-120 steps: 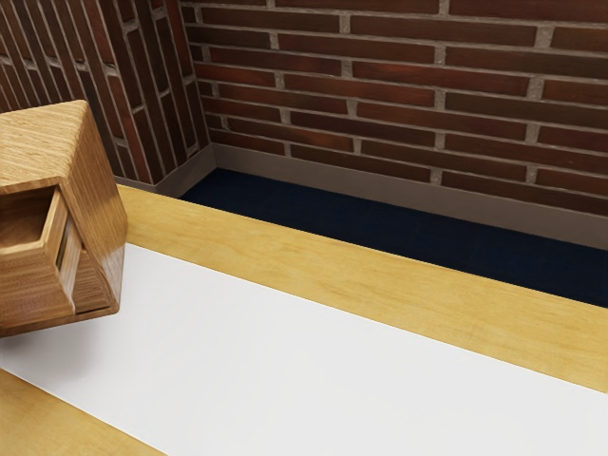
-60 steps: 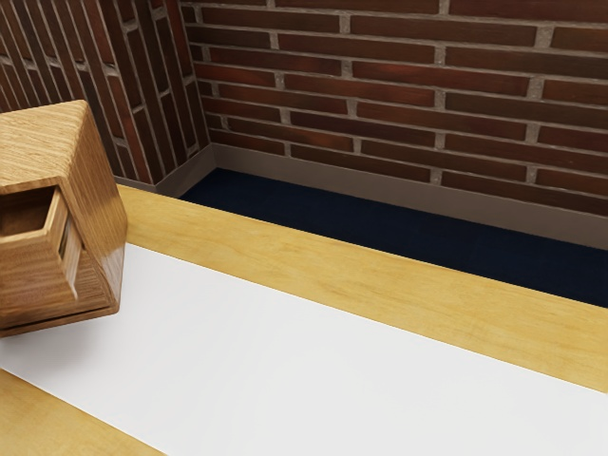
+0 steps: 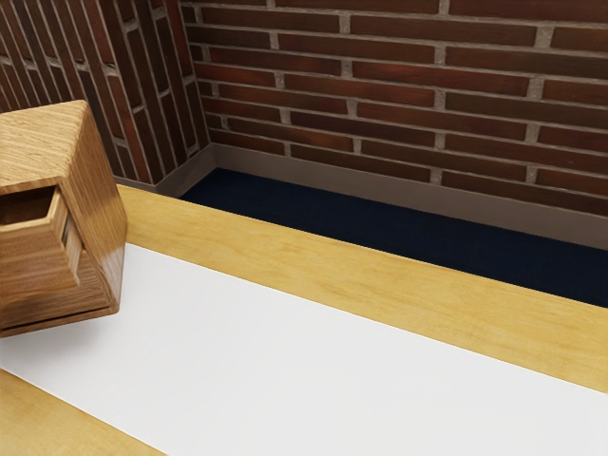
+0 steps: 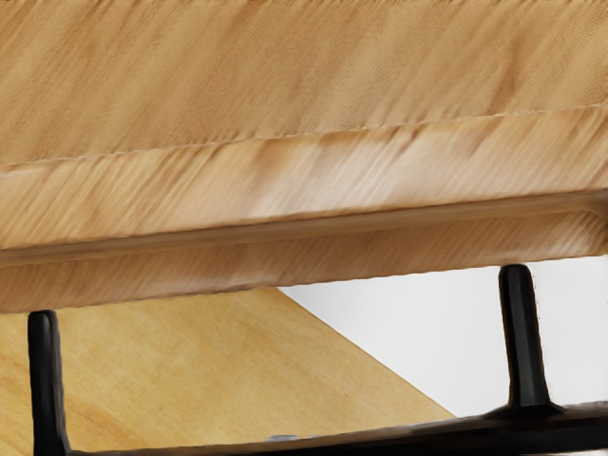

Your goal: Push the drawer handle with one arm to close the drawer

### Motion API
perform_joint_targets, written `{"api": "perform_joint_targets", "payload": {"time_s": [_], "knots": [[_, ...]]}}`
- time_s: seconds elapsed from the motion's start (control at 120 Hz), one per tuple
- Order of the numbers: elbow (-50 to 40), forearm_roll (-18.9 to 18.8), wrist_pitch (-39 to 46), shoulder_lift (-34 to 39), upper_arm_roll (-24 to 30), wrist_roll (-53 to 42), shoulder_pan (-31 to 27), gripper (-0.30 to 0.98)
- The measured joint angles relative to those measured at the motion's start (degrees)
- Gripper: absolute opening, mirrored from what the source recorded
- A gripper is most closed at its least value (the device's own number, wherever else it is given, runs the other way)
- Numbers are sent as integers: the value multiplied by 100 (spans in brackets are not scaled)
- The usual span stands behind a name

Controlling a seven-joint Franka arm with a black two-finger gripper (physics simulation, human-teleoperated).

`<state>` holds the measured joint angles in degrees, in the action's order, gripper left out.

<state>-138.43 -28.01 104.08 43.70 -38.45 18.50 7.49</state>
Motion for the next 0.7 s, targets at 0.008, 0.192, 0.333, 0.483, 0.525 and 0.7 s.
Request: {"api": "perform_joint_targets", "payload": {"time_s": [0.008, 0.192, 0.333, 0.483, 0.525, 0.7], "knots": [[5, -1, 4, -9, -3, 1, 6, -10], [256, -73, 80, -188, -295, 31, 307, -10], [474, -135, 106, -349, -583, 48, 550, -10], [666, -203, 118, -477, -845, 61, 807, -10], [731, -218, 121, -530, -944, 65, 920, -10], [939, -291, 128, -654, -1260, 78, 1277, -10]]}}
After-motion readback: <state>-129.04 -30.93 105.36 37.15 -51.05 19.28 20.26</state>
